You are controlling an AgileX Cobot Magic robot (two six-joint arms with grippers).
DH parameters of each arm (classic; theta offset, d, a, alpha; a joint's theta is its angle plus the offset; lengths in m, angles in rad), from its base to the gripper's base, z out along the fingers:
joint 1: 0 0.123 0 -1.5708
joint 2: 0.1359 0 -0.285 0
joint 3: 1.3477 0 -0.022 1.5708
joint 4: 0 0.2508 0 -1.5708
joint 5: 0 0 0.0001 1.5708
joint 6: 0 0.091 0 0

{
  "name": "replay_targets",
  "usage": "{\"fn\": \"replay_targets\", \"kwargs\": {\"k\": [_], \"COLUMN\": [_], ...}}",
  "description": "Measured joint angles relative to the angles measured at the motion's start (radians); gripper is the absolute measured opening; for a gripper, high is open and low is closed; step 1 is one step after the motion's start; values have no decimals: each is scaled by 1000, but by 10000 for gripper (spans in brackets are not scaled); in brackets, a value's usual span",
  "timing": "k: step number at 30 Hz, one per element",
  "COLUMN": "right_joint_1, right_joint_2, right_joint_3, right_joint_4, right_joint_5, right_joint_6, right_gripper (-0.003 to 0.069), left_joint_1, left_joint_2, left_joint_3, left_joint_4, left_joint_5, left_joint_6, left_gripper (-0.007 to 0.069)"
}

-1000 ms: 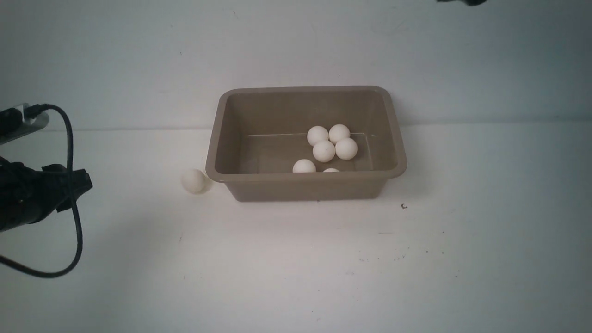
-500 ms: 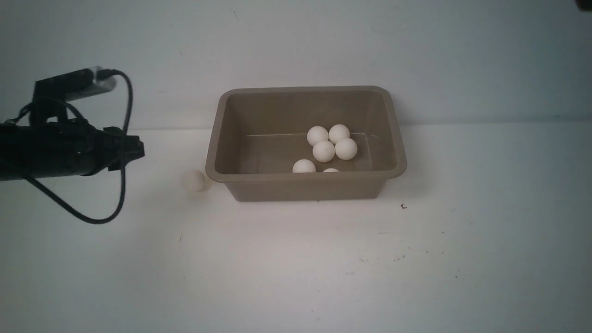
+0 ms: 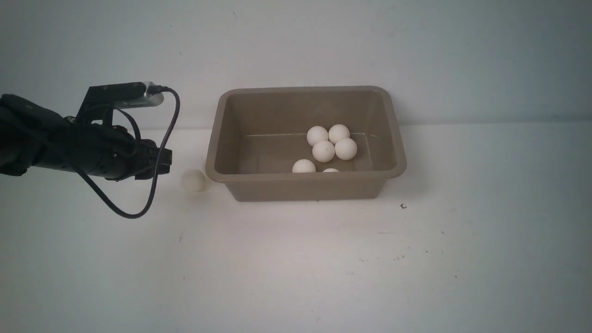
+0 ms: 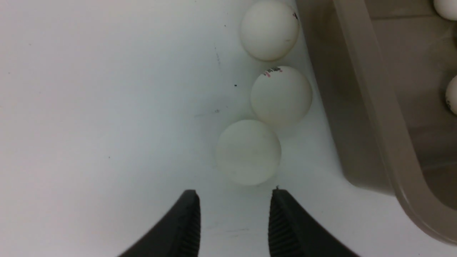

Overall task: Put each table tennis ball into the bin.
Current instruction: Use the left arm to clamp the table tennis ball closest to it

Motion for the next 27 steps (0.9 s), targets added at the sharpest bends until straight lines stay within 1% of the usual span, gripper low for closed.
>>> {"fn": "replay_targets", "kwargs": {"k": [3, 6, 7, 8, 10, 13, 19, 25, 26, 27], "right_joint_1": [-3, -3, -3, -3, -3, -3, -3, -3, -3, -3], "right_joint_2": [-45, -73, -76, -85, -91, -92, -92, -94, -94, -94], "right_joint_3": [37, 57, 58, 64, 64, 64, 64, 64, 64, 64], "right_joint_4": [35, 59, 62, 69, 79, 86, 105, 123, 123, 123], "right_joint_5": [0, 0, 0, 0, 0, 0, 0, 0, 0, 0], "right_joint_6": [5, 6, 6, 6, 8, 9, 9, 9, 9, 9], "right_gripper": [-13, -15, -15, -15, -15, -16, -16, -16, -16, -16], "left_joint_1": [0, -1, -1, -1, -2, -22, -88, -100, -100, -100], "left_joint_2": [8, 22, 23, 36, 51, 82, 134, 168, 168, 168], "left_joint_3": [0, -2, -4, -13, -28, -63, -133, -157, -158, -158], "left_joint_4": [3, 5, 5, 5, 5, 9, 50, 157, 198, 213], "left_joint_5": [1, 2, 2, 9, 14, 26, 26, 27, 26, 25], "left_joint_6": [-1, -1, -1, -1, -1, -1, -16, -106, -130, -138], "left_gripper": [298, 360, 365, 396, 415, 429, 430, 430, 430, 430]}}
